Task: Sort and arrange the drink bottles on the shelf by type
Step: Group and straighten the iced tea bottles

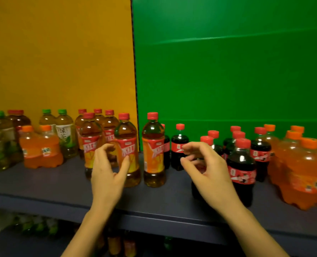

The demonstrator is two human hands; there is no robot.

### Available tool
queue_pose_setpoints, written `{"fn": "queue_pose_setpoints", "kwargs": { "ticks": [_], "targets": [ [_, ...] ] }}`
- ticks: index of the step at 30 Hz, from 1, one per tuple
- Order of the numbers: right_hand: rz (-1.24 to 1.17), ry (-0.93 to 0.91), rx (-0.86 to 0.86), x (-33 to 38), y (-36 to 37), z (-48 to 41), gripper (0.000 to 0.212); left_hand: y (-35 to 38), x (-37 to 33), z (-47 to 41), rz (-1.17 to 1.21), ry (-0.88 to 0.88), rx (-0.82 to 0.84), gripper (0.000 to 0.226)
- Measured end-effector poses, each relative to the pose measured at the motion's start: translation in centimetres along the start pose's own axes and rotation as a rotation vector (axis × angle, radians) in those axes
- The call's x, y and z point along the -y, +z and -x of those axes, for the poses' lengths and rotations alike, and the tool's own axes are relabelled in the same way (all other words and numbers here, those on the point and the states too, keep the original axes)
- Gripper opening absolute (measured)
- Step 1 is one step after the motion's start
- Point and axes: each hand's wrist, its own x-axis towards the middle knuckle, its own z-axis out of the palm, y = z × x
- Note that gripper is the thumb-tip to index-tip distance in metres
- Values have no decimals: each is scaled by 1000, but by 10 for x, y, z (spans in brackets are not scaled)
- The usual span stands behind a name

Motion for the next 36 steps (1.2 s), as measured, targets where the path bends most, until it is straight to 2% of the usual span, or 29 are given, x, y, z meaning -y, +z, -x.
{"fn": "queue_pose_setpoints", "kwargs": {
  "ticks": [4, 7, 11, 17, 22, 26, 33, 36],
  "targets": [
    [9, 124, -17, -13, 56, -12, 35, -1, 33, -22, 7, -55, 173, 72],
    [-8, 264, -55, -25, 84, -24, 63, 9, 44, -36, 120, -145, 330, 93],
    [-129, 383, -45, -38, 105, -37, 80, 23, 47, -48, 264, -258, 459, 96],
    [-78, 452, -16, -45, 118, -40, 81, 35, 54, -49, 365, -320, 427, 66],
    [-52, 436, -38, -43, 117, -38, 72, 26, 46, -42, 342, -287, 384, 58],
    [-157, 397, -37, -30, 117, -29, 59, 9, 38, -30, 314, -269, 306, 50],
    [-272, 315, 51, 9, 155, -17, 59, -55, 37, -36, 349, -273, 154, 54],
    [-330, 289, 101, 31, 178, -19, 58, -86, 49, -46, 313, -247, 135, 66]
  ]
}}
